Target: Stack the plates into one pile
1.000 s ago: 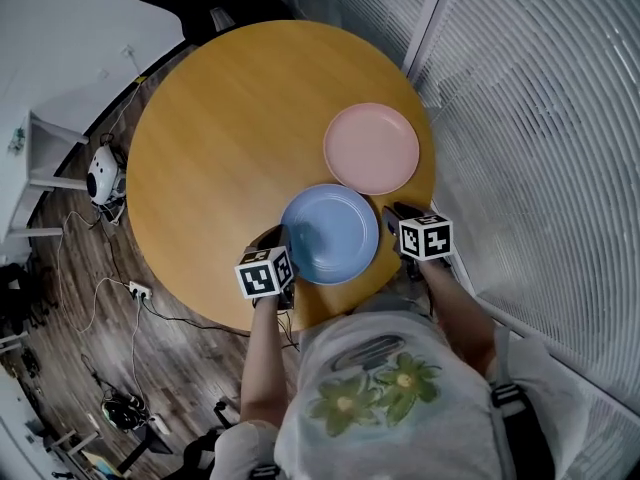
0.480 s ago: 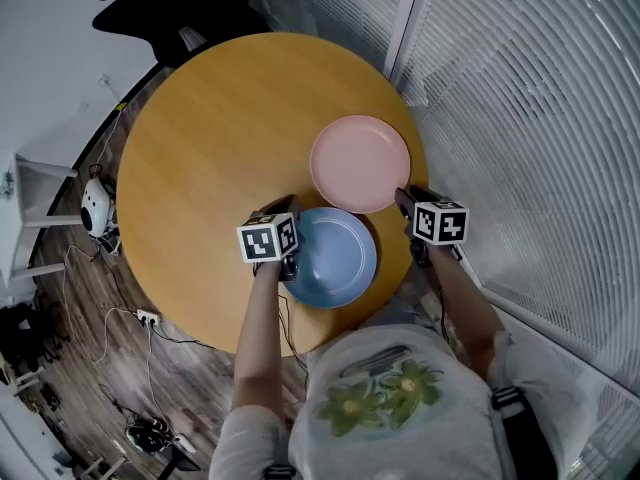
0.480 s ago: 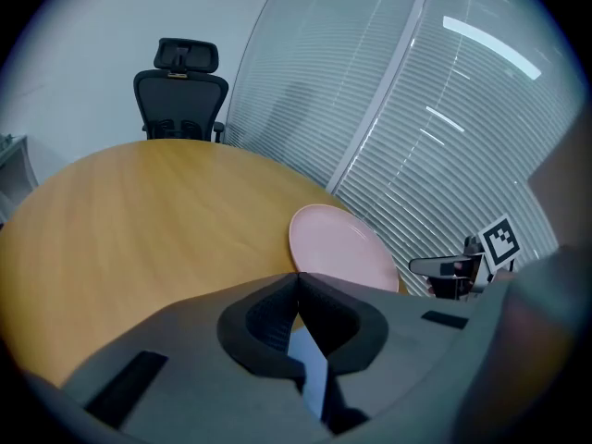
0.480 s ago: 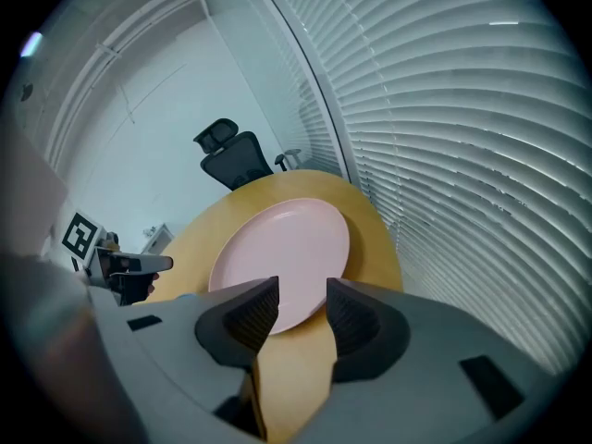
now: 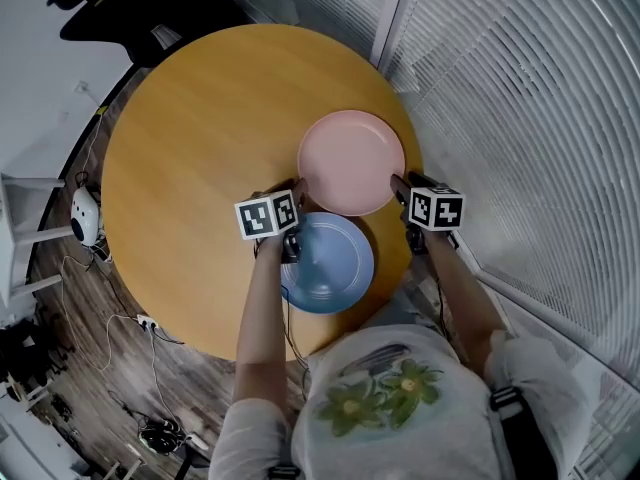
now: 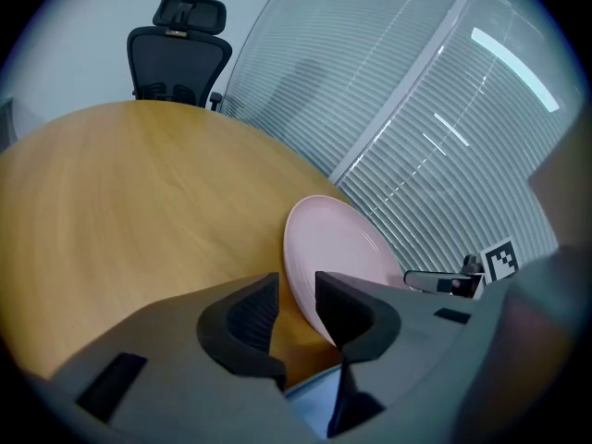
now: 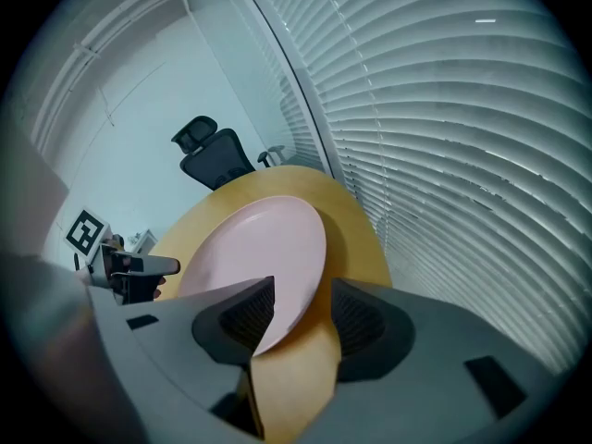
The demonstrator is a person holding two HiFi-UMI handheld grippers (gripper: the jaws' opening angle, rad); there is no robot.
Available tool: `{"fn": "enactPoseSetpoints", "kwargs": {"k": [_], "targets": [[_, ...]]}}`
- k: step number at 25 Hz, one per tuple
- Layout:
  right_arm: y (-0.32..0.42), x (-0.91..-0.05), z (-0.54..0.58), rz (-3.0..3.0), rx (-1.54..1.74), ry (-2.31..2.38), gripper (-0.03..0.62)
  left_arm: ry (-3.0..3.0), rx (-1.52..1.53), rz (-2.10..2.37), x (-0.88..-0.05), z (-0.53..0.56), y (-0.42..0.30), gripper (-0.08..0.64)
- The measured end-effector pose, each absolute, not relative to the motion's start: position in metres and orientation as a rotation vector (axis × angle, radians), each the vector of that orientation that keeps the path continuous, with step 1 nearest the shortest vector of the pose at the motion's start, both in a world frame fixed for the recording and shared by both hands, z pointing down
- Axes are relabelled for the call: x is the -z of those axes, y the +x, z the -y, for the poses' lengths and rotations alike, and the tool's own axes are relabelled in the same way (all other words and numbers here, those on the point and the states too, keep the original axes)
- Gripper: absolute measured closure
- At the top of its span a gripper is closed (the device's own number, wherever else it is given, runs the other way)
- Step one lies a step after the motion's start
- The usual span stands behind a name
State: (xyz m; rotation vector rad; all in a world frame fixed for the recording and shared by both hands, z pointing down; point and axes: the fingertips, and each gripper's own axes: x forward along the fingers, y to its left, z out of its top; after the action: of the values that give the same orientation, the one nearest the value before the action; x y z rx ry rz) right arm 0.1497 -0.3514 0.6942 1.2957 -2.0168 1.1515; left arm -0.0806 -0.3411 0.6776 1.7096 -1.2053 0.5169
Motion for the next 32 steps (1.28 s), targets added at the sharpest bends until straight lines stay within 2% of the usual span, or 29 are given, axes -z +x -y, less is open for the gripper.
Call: {"fn": "enactPoseSetpoints", "kwargs": {"k": [3, 11, 17, 19, 24, 32], "targets": [[0.151, -0.703, 0.357, 2.006, -1.17, 1.296, 0.414, 1.687, -0.519, 1.169, -0.691, 0.346, -0.076, 0.378], [0.148, -0.721, 0.361, 1.99, -1.192, 1.288, 0.414, 1.669, -0.576, 1.079, -0.714, 0.347, -0.068, 0.365], [0.146, -0.726, 0.362, 1.975, -1.181, 1.276, 0.418, 1.672, -0.635, 1.046, -0.718, 0.353, -0.065, 0.404], [0.144, -0.724, 0.36, 1.976, -1.159, 1.264, 0.475, 1.689, -0.663, 1.05, -0.716, 0.354, -0.063, 0.468], [0.143, -0.721, 0.359, 1.991, -1.148, 1.274, 0.479, 1.734, -0.785, 1.079, -0.712, 0.356, -0.063, 0.468], [0.146, -0.697, 0.364, 2.036, -1.127, 1.285, 0.479, 1.766, -0.749, 1.103, -0.687, 0.36, -0.061, 0.468]]}}
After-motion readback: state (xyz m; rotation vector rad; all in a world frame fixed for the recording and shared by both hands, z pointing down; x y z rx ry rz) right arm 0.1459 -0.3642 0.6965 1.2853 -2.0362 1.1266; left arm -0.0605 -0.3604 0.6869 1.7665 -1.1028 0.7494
